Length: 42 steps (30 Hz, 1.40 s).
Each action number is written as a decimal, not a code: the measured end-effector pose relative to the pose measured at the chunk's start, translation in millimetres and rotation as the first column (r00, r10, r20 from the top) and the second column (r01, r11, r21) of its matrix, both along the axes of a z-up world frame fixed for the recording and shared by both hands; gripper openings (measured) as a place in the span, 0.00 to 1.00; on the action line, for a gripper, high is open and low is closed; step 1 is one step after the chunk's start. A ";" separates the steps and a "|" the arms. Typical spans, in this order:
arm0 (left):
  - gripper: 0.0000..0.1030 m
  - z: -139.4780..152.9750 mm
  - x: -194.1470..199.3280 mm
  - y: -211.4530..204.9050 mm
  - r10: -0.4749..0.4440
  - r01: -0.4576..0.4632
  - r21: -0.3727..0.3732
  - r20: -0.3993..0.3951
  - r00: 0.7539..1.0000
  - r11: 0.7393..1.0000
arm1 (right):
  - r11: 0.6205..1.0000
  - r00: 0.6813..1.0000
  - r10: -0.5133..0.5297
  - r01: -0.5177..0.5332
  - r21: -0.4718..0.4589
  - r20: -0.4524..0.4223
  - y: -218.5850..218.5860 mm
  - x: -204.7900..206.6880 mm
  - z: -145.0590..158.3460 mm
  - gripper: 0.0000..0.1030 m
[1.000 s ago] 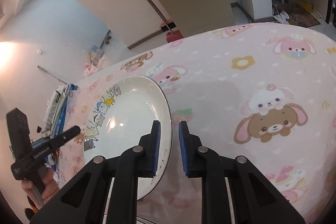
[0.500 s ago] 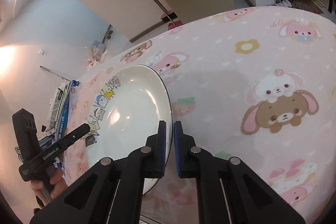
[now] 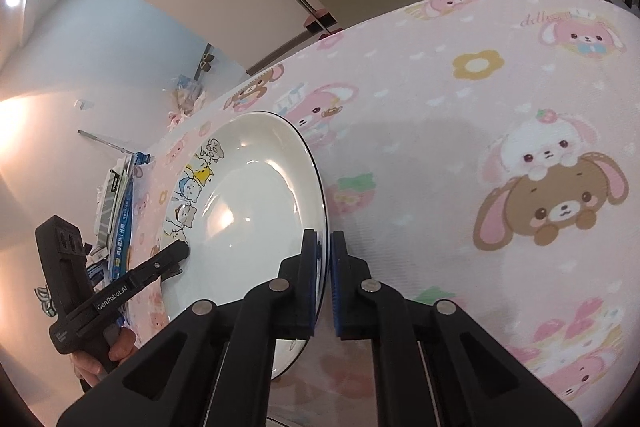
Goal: Organize plates and bowls
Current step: 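Lift the held plates off the table with both tools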
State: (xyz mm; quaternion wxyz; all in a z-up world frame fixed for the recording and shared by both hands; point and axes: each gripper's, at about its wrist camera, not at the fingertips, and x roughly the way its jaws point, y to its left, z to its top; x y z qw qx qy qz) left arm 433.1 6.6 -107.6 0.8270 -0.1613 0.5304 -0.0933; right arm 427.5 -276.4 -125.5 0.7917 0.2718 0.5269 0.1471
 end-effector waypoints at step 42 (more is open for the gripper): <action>0.09 189.9 -104.4 0.6 0.038 -0.007 -0.067 0.477 0.878 0.998 | 0.998 0.921 -0.058 0.048 0.036 0.385 1.4 -84.8 156.9 0.08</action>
